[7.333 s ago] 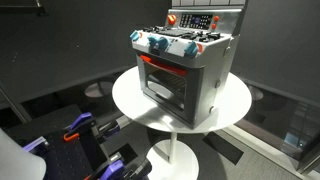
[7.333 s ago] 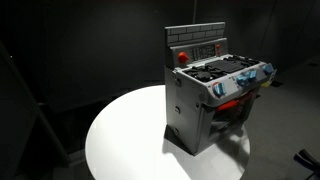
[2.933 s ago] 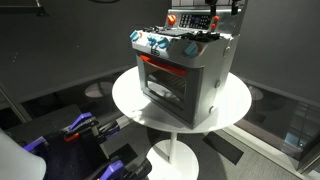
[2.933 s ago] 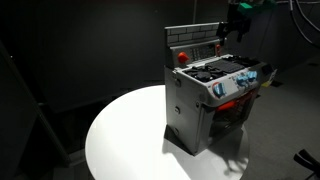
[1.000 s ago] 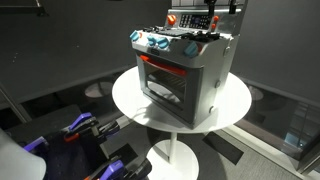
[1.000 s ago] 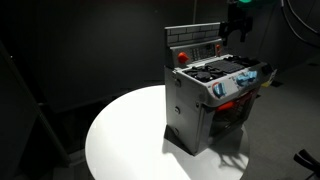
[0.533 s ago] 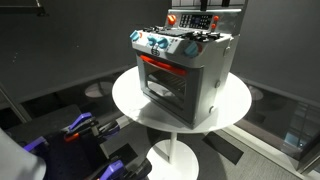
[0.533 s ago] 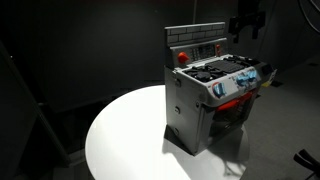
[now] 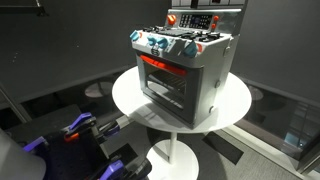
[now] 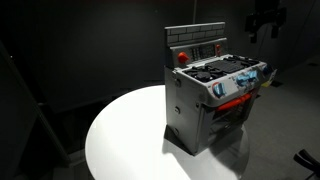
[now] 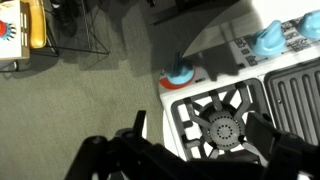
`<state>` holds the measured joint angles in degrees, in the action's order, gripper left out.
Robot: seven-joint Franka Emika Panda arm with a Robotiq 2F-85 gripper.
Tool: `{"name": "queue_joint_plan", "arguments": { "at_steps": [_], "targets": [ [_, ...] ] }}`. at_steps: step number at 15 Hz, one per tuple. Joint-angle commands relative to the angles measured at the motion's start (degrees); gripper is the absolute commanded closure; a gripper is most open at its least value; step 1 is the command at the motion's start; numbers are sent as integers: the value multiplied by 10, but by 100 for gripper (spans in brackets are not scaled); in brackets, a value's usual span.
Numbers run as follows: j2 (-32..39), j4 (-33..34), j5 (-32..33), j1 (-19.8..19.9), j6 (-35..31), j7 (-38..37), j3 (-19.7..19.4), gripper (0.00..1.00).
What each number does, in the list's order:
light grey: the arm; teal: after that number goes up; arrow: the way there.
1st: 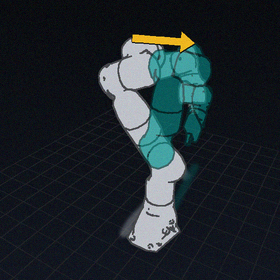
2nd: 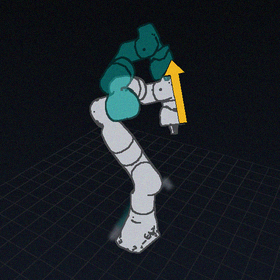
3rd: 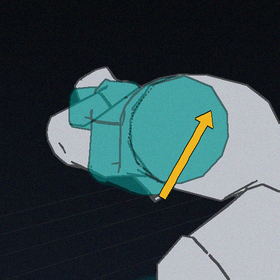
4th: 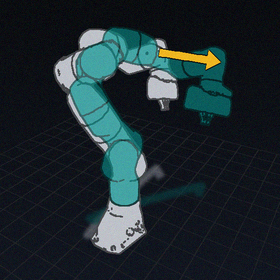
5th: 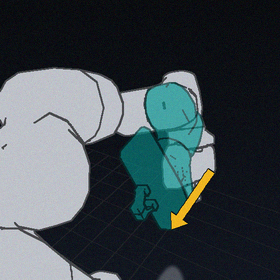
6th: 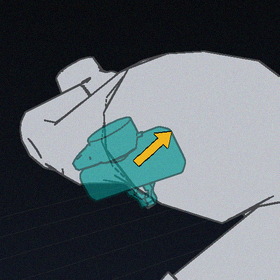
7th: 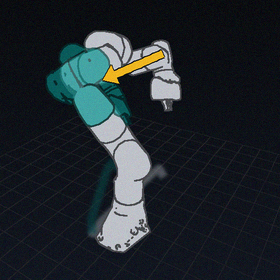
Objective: Press the top right orange button on the stove
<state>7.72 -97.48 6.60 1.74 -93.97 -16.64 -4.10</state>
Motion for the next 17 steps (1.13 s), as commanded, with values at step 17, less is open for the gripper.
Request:
{"name": "queue_joint_plan", "arguments": {
  "at_steps": [17],
  "targets": [
    [-164, -169, 4, 9, 42, 1, 7, 0]
  ]
}}
